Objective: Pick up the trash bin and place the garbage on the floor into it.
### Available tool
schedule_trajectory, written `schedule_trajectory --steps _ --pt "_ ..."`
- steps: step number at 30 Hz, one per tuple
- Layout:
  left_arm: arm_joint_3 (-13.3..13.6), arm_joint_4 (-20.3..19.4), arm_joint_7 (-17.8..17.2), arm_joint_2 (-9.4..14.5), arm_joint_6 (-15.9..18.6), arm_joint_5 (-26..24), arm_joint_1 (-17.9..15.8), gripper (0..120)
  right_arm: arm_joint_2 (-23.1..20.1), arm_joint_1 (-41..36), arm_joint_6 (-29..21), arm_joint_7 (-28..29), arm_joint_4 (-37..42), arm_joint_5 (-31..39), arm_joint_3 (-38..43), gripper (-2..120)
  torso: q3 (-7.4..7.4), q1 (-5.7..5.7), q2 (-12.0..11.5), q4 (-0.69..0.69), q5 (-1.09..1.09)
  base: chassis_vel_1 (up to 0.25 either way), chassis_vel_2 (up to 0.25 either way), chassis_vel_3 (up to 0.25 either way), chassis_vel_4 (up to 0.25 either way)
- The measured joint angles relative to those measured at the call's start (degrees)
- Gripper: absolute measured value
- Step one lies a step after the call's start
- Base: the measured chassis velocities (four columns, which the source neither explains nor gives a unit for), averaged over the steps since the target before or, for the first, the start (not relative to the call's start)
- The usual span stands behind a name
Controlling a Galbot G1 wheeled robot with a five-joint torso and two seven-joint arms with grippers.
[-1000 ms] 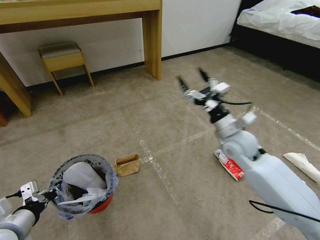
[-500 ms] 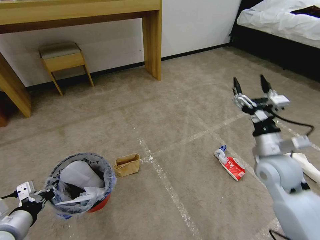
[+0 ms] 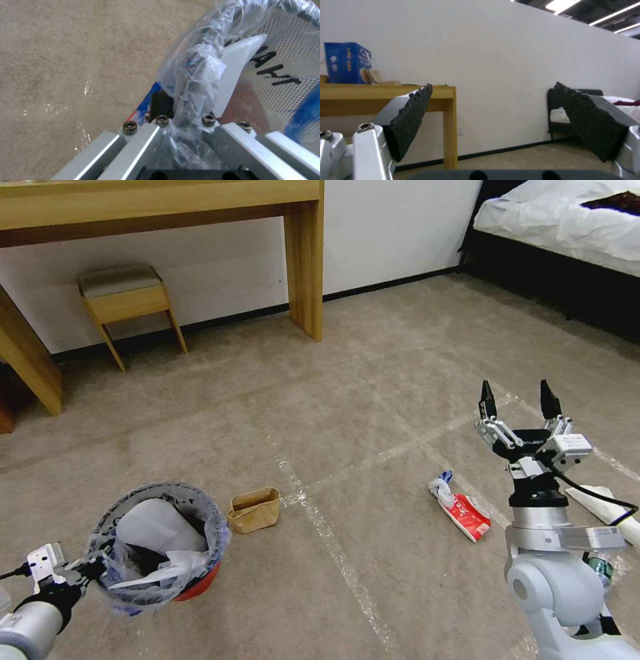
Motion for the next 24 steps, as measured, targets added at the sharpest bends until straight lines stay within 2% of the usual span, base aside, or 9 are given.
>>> schedule_trajectory --steps 6,24 --pt "0.23 0.14 0.10 -0.24 -0.04 0.00 -0.04 2 1.45 0.10 0.10 0.16 -1.03 -0.95 -0.38 93 0.00 0.01 0.00 0.00 0.01 0.000 0.000 0.000 0.000" --pt "-0.01 0.29 0.27 -0.48 -0.08 0.15 0.36 2 0.96 0.91 -0.86 0.58 -2.08 -0.87 -1.93 95 0.00 0.00 0.00 0.00 0.00 0.000 0.000 0.000 0.000"
